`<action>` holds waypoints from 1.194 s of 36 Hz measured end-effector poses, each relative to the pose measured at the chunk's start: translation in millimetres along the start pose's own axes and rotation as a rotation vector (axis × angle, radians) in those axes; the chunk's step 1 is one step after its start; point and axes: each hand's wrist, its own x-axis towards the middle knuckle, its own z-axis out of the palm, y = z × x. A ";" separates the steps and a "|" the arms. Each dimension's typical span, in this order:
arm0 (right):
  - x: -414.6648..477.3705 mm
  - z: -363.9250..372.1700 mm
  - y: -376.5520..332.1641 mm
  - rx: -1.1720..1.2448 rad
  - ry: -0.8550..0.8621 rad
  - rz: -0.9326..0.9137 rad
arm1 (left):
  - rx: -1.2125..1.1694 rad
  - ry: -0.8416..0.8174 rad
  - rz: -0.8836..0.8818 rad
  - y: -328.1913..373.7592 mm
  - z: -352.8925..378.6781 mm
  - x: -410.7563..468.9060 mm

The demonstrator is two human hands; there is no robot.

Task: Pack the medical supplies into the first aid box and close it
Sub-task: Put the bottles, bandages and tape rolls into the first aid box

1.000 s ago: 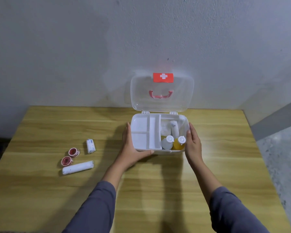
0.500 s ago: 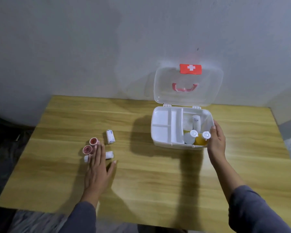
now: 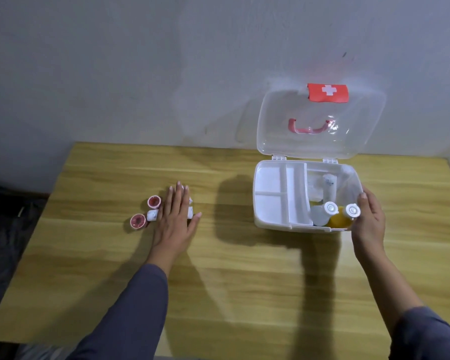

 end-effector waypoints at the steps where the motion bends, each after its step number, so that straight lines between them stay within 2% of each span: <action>1: -0.4 0.3 0.1 0.001 0.011 0.001 | -0.022 -0.001 -0.013 1.9 -0.4 3.1; 5: -1.6 2.1 -0.6 0.023 0.045 0.023 | -0.033 -0.022 -0.076 14.0 -2.7 6.9; 9: -1.8 2.8 -1.2 0.034 0.062 0.034 | -0.001 0.002 -0.030 16.2 -2.2 10.4; 17: -2.9 4.2 -3.1 0.044 0.076 0.041 | -0.193 -0.008 -0.001 33.4 -6.5 11.4; 22: -3.3 3.6 -4.0 0.042 0.065 0.039 | -0.274 0.032 -0.056 48.7 -9.4 7.4; 29: -2.8 2.7 -2.8 0.042 0.050 0.043 | -0.382 0.005 -0.138 65.8 -12.5 1.3; 32: -2.8 2.5 -4.1 0.054 0.037 0.044 | -0.507 0.054 -0.220 76.3 -19.8 -3.9; 35: -2.8 1.8 -5.6 0.053 0.026 0.039 | -0.636 0.202 -0.294 89.5 -32.4 -3.9; 37: -3.0 1.6 -6.1 0.044 0.016 0.038 | -0.683 0.274 -0.272 102.9 -44.3 -2.7; 39: -2.8 1.4 -6.5 0.037 0.007 0.042 | -0.717 0.301 -0.177 118.6 -55.5 -2.3; 43: -3.7 0.0 -9.0 0.037 -0.016 0.042 | -0.690 0.226 0.063 150.8 -70.9 -5.7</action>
